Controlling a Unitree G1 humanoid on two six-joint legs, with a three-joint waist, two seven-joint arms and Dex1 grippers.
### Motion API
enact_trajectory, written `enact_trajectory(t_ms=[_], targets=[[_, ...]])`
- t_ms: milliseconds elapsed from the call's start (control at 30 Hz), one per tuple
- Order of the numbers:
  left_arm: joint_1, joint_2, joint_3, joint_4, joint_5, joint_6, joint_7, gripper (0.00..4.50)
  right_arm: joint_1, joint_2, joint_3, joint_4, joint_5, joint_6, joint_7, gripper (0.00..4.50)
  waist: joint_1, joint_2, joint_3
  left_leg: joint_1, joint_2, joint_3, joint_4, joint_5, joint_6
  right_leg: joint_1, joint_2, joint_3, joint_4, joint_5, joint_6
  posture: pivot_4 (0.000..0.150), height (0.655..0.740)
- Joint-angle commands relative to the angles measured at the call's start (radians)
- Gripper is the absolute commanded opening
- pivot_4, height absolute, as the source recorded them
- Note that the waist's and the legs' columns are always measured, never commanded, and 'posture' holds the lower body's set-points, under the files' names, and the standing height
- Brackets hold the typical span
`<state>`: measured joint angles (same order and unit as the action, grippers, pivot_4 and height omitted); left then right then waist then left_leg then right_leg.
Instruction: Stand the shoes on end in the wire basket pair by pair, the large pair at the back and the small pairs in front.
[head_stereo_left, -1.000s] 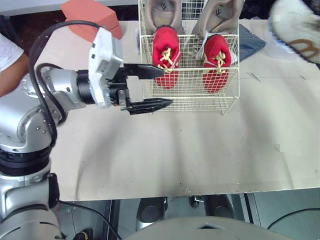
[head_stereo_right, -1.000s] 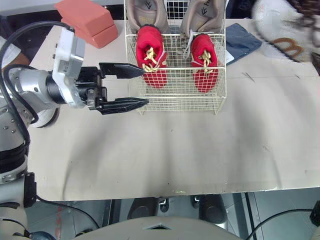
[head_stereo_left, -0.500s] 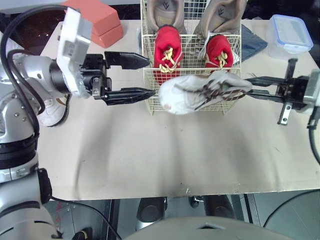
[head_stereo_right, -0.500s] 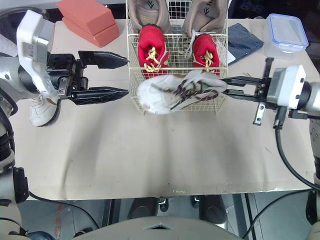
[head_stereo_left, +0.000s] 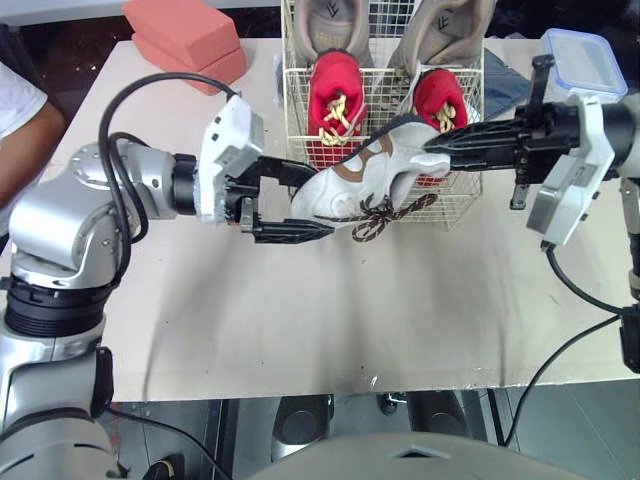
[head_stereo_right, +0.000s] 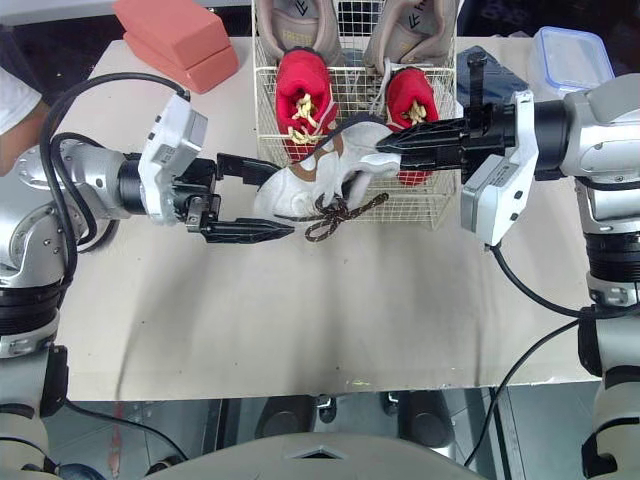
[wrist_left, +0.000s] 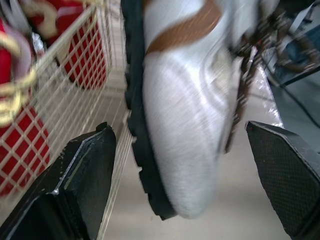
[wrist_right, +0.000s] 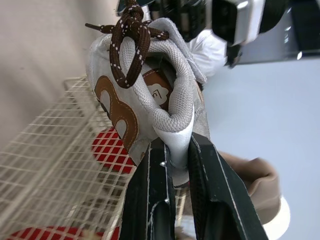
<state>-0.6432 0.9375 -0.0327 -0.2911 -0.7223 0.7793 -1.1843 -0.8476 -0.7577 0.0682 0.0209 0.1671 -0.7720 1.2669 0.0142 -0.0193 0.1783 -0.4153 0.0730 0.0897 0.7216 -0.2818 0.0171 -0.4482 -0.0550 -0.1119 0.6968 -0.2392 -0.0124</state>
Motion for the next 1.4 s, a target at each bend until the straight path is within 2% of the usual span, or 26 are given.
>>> enact_trajectory(t_ms=[33, 67, 100, 133, 267, 300, 367, 467, 567, 600, 633, 800, 967, 1033, 1133, 1167, 1400], targets=[[-0.004, -0.005, 0.003, -0.008, 0.013, -0.014, -0.011, 3.72, -0.043, -0.005, -0.016, -0.017, 0.014, -0.049, -0.049, 0.0, 0.0, 0.0, 0.0, 0.0, 0.0, 0.0, 0.0, 0.0, 0.0, 0.0, 0.0, 0.0, 0.0, 0.0, 0.0, 0.15, 0.686], [-0.006, -0.008, -0.001, -0.004, 0.019, -0.019, -0.011, 3.35, -0.045, -0.006, -0.013, -0.02, 0.014, -0.052, -0.056, 0.0, 0.0, 0.0, 0.0, 0.0, 0.0, 0.0, 0.0, 0.0, 0.0, 0.0, 0.0, 0.0, 0.0, 0.0, 0.0, 0.15, 0.686], [-0.009, -0.016, 0.001, -0.002, 0.019, -0.022, -0.01, 2.78, -0.044, -0.009, -0.011, -0.023, 0.012, -0.054, -0.062, 0.0, -0.001, 0.0, 0.0, 0.0, 0.0, 0.0, 0.0, 0.0, 0.0, 0.0, 0.0, 0.0, 0.001, 0.0, 0.0, 0.15, 0.686], [-0.012, -0.023, 0.003, -0.001, 0.018, -0.024, -0.01, 2.49, -0.04, -0.012, -0.009, -0.026, 0.012, -0.05, -0.068, 0.0, 0.0, 0.0, 0.0, 0.0, 0.0, 0.0, 0.0, 0.0, 0.0, 0.0, 0.0, 0.0, 0.001, 0.0, 0.0, 0.15, 0.686], [-0.017, -0.046, 0.012, 0.0, 0.014, -0.024, -0.003, 0.78, -0.029, -0.024, -0.005, -0.033, 0.011, -0.042, -0.082, 0.0, -0.001, 0.0, 0.0, 0.001, 0.0, 0.0, 0.0, 0.0, 0.0, 0.0, 0.0, 0.0, 0.001, 0.0, 0.0, 0.15, 0.686], [-0.015, -0.056, 0.016, -0.001, 0.01, -0.025, 0.002, 0.62, -0.023, -0.029, -0.008, -0.041, 0.017, -0.023, -0.088, 0.36, 0.0, 0.0, 0.0, 0.001, 0.0, 0.0, 0.0, 0.0, 0.0, 0.0, 0.0, 0.0, 0.001, 0.0, 0.0, 0.15, 0.686], [-0.005, -0.099, 0.042, -0.001, -0.011, -0.034, 0.031, 0.62, 0.02, -0.04, -0.037, -0.077, 0.071, 0.131, -0.13, 1.02, 0.001, 0.0, 0.0, 0.0, 0.0, 0.0, 0.0, 0.0, 0.0, 0.0, 0.0, 0.0, 0.001, 0.0, 0.0, 0.15, 0.686], [0.007, -0.145, 0.074, 0.007, -0.014, -0.04, 0.07, 0.62, 0.132, -0.092, -0.078, -0.173, 0.198, 0.443, -0.181, 2.61, 0.003, 0.0, 0.0, 0.0, 0.0, -0.001, 0.001, 0.0, 0.0, 0.0, -0.001, -0.001, 0.001, 0.0, 0.0, 0.15, 0.686], [0.03, -0.201, 0.099, 0.023, 0.005, -0.081, 0.122, 0.61, 0.288, -0.143, -0.15, -0.311, 0.358, 0.796, -0.306, 4.01, 0.006, 0.0, 0.0, -0.001, 0.0, -0.002, 0.001, 0.0, 0.0, 0.001, -0.003, -0.002, 0.001, 0.0, 0.0, 0.15, 0.686], [0.038, -0.222, 0.103, 0.024, 0.011, -0.096, 0.14, 0.61, 0.334, -0.155, -0.173, -0.355, 0.415, 0.901, -0.349, 4.37, 0.005, 0.0, 0.0, -0.001, 0.0, -0.002, 0.001, 0.0, 0.0, 0.001, -0.003, -0.001, 0.001, 0.0, 0.0, 0.15, 0.686], [0.046, -0.242, 0.107, 0.023, 0.012, -0.104, 0.156, 0.61, 0.372, -0.164, -0.19, -0.398, 0.471, 0.989, -0.383, 4.5, 0.003, 0.0, 0.0, 0.0, 0.0, -0.002, 0.001, 0.0, 0.0, 0.001, -0.003, -0.001, 0.002, 0.0, 0.0, 0.15, 0.686], [0.071, -0.343, 0.099, 0.03, 0.04, -0.176, 0.227, 0.61, 0.437, -0.097, -0.254, -0.56, 0.82, 1.32, -0.661, 4.5, -0.002, 0.0, 0.0, 0.001, 0.0, -0.002, 0.0, 0.0, 0.0, 0.001, -0.002, 0.0, 0.002, 0.0, 0.0, 0.15, 0.686], [0.076, -0.394, 0.084, 0.045, 0.073, -0.231, 0.255, 0.61, 0.39, 0.016, -0.258, -0.625, 1.057, 1.437, -0.945, 4.5, 0.001, 0.0, 0.0, 0.001, 0.0, -0.002, 0.001, 0.0, 0.0, 0.001, -0.001, 0.0, 0.002, 0.0, 0.0, 0.15, 0.686], [0.08, -0.393, 0.071, 0.048, 0.086, -0.241, 0.243, 0.61, 0.378, 0.04, -0.252, -0.64, 1.092, 1.461, -1.009, 4.5, 0.001, -0.001, -0.001, 0.0, 0.0, -0.003, 0.001, 0.0, 0.0, 0.001, -0.001, 0.0, 0.001, 0.0, 0.0, 0.15, 0.686], [0.08, -0.398, 0.067, 0.051, 0.084, -0.244, 0.235, 0.61, 0.366, 0.045, -0.236, -0.644, 1.075, 1.486, -1.048, 3.74, 0.003, -0.001, -0.001, -0.001, 0.0, -0.003, 0.0, 0.0, 0.001, 0.001, -0.001, -0.001, 0.0, 0.0, 0.0, 0.15, 0.686], [0.08, -0.4, 0.067, 0.052, 0.084, -0.246, 0.233, 0.61, 0.363, 0.049, -0.236, -0.644, 1.075, 1.489, -1.057, 3.09, 0.003, -0.001, -0.001, -0.001, 0.0, -0.003, 0.0, 0.0, 0.001, 0.001, -0.001, -0.001, 0.0, 0.0, 0.0, 0.15, 0.686], [0.076, -0.406, 0.062, 0.063, 0.091, -0.254, 0.218, 0.61, 0.347, 0.085, -0.205, -0.658, 1.06, 1.508, -1.088, 0.2, 0.0, -0.001, -0.001, 0.0, 0.0, -0.003, 0.0, 0.0, 0.001, 0.001, 0.0, 0.0, 0.0, 0.0, 0.0, 0.15, 0.686]])
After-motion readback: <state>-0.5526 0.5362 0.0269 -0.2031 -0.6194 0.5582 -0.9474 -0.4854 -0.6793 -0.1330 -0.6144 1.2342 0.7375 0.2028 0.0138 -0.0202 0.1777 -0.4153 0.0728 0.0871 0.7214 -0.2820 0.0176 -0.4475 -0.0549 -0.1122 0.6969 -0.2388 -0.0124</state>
